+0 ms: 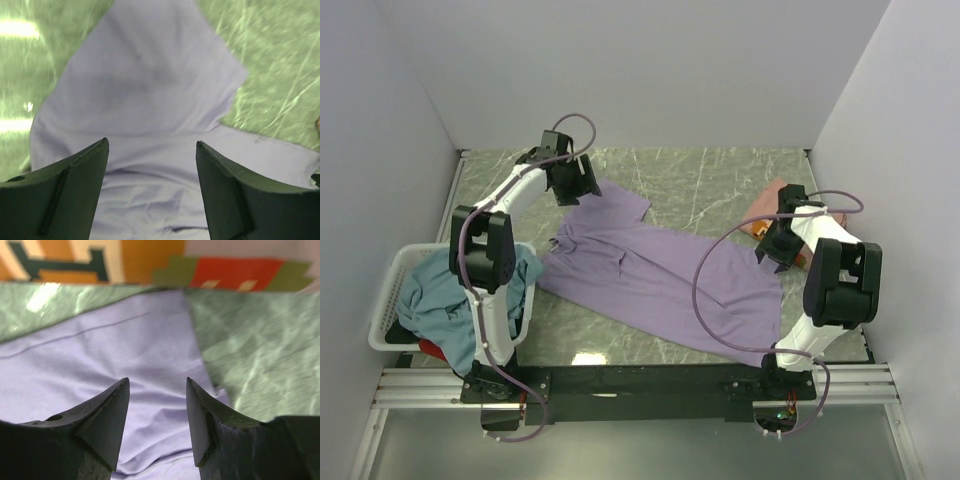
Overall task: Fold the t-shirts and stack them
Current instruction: Fold the tshirt
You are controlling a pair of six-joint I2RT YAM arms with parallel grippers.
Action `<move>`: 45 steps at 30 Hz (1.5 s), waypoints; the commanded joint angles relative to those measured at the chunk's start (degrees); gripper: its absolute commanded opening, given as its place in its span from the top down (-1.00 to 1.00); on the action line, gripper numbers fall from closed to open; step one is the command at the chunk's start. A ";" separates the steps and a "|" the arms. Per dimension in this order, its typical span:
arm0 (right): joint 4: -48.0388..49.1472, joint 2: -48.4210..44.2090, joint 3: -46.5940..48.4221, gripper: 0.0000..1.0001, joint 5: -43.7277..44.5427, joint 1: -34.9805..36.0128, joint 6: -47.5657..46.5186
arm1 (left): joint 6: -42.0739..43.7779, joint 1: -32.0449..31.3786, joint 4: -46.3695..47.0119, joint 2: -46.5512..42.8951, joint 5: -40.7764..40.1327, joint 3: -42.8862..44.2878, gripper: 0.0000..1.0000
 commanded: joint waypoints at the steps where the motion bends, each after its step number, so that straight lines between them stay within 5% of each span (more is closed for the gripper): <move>1: 2.13 -0.38 1.29 -0.11 4.40 -1.95 -2.04 | 1.00 -0.04 -2.78 2.77 1.15 5.42 -0.51; 12: 11.44 -2.84 -1.61 -0.05 2.74 -5.21 -5.03 | 1.53 -0.04 -2.95 8.75 1.32 13.52 -0.50; 26: 14.08 4.63 0.59 0.19 1.94 -5.48 -5.65 | -0.40 -0.04 -2.25 11.30 1.15 15.45 -0.49; 36: 13.30 3.76 -1.79 0.71 2.39 -5.56 -4.42 | -1.55 -0.04 2.66 16.66 -1.31 20.20 -0.47; 45: 12.06 2.88 -3.10 0.80 0.89 -5.30 -4.07 | 0.74 -0.21 10.31 21.06 -7.19 22.58 -0.44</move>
